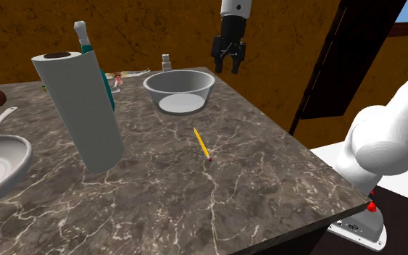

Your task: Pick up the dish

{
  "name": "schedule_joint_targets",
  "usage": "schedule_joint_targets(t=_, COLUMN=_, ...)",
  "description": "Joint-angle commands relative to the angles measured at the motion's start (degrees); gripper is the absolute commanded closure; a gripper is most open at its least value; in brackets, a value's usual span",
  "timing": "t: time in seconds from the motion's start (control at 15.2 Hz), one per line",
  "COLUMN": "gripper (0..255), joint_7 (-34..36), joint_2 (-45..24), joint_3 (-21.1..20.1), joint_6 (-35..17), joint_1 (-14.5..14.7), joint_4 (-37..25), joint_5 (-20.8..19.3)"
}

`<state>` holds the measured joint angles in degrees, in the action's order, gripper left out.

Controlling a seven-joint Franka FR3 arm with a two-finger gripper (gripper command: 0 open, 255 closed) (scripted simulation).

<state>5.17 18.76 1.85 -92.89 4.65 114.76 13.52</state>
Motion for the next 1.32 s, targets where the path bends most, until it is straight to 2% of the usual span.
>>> schedule_joint_targets(t=0.0, gripper=0, joint_7=-0.14, joint_2=-5.45, joint_3=0.12, joint_6=1.52, joint_1=0.62, joint_4=-5.79, joint_5=1.64)
schedule_joint_targets(t=0.33, gripper=0, joint_7=-0.48, joint_2=-19.17, joint_3=0.47, joint_6=7.11, joint_1=1.26, joint_4=-22.28, joint_5=5.67)
schedule_joint_targets(t=0.79, gripper=0, joint_7=-2.00, joint_2=-18.42, joint_3=0.29, joint_6=1.84, joint_1=1.36, joint_4=-16.05, joint_5=5.63)
schedule_joint_targets(t=0.99, gripper=0, joint_7=-2.12, joint_2=-18.38, joint_3=0.27, joint_6=1.42, joint_1=1.37, joint_4=-15.58, joint_5=5.63)
schedule_joint_targets(t=1.06, gripper=255, joint_7=-2.13, joint_2=-18.45, joint_3=0.28, joint_6=1.43, joint_1=1.37, joint_4=-15.64, joint_5=5.63)
schedule_joint_targets(t=1.25, gripper=255, joint_7=-2.10, joint_2=-18.46, joint_3=0.27, joint_6=1.45, joint_1=1.38, joint_4=-15.68, joint_5=5.64)
